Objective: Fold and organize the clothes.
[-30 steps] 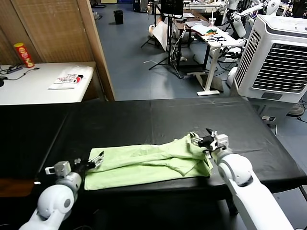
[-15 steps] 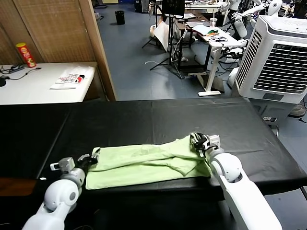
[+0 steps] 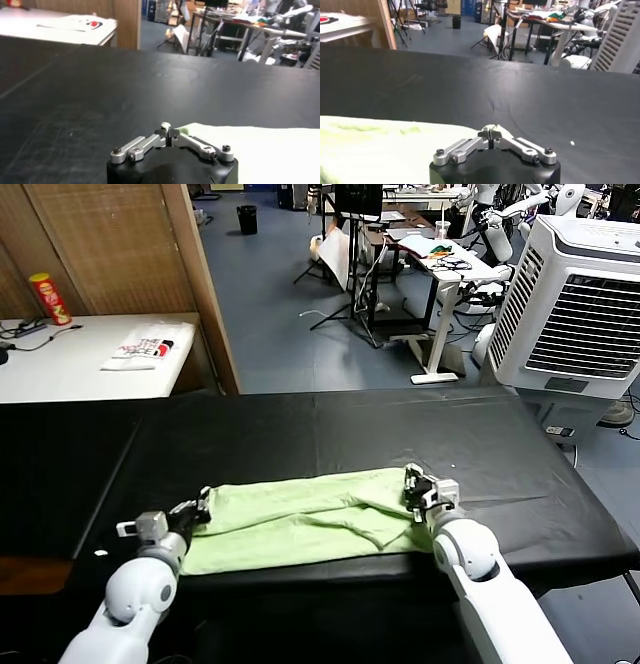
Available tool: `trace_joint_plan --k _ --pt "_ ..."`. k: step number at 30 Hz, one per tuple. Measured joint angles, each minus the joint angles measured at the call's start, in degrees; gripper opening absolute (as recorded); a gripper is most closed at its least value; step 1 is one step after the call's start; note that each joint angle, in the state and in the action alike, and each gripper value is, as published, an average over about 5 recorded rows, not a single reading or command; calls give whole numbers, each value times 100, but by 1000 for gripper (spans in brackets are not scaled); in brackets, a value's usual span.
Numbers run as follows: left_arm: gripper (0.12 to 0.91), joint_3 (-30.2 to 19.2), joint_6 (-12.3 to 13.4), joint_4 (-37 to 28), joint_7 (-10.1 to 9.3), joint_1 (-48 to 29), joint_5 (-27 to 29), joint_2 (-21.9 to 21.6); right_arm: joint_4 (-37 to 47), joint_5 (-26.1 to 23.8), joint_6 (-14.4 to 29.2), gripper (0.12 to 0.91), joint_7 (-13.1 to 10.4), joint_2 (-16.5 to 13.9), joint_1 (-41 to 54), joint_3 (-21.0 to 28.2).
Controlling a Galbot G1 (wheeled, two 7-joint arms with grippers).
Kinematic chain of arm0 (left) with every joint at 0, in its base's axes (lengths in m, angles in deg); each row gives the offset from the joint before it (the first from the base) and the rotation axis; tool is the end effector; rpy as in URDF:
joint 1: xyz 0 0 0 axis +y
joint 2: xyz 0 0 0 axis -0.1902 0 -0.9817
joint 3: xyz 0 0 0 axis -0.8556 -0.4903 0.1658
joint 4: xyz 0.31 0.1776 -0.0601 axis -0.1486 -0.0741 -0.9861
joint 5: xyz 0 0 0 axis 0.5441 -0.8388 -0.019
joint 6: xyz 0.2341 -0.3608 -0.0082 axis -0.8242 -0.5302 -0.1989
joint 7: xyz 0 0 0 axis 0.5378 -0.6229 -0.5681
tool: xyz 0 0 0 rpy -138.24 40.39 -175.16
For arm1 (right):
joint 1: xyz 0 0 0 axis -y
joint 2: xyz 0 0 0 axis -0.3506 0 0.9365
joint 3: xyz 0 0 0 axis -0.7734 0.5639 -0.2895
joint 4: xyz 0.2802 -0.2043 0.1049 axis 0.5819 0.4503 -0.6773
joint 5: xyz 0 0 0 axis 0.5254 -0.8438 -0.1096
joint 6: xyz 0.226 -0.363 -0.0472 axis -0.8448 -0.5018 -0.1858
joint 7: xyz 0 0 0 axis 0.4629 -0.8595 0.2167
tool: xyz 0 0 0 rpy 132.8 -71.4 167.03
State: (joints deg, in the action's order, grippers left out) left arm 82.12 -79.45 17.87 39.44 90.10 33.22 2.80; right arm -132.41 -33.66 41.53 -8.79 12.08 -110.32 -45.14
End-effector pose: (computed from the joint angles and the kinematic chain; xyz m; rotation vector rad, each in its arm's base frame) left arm 0.3626 0.0941 -0.3124 0.0295 -2.7109 0.1389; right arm 0.4149 -0.0269 -0.2930 0.2021 -2.7298 0.1458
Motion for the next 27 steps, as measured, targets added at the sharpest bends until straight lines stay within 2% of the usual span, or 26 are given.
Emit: trace_joint_plan --k 3,5,7,10,18,27 --pt "475 67 11 41 -2 31 -17 -75 -277 8 -9 686 30 -83 -181 -83" --pt "576 138 11 94 -14 77 -80 -124 -480 25 -16 758 42 -127 -314 -137" --pt "686 228 2 169 -32 153 -172 -141 -689 46 -18 785 66 -161 -457 -191" --pt "778 409 -18 358 -51 351 -313 -88 -965 71 -17 796 109 -199 -667 -242" --pt "798 764 73 1073 -71 1186 -261 352 -1341 102 -20 798 128 -218 -871 -205" --pt "791 856 254 1162 -22 1655 -194 790 -1444 105 -22 798 133 -219 -921 -152"
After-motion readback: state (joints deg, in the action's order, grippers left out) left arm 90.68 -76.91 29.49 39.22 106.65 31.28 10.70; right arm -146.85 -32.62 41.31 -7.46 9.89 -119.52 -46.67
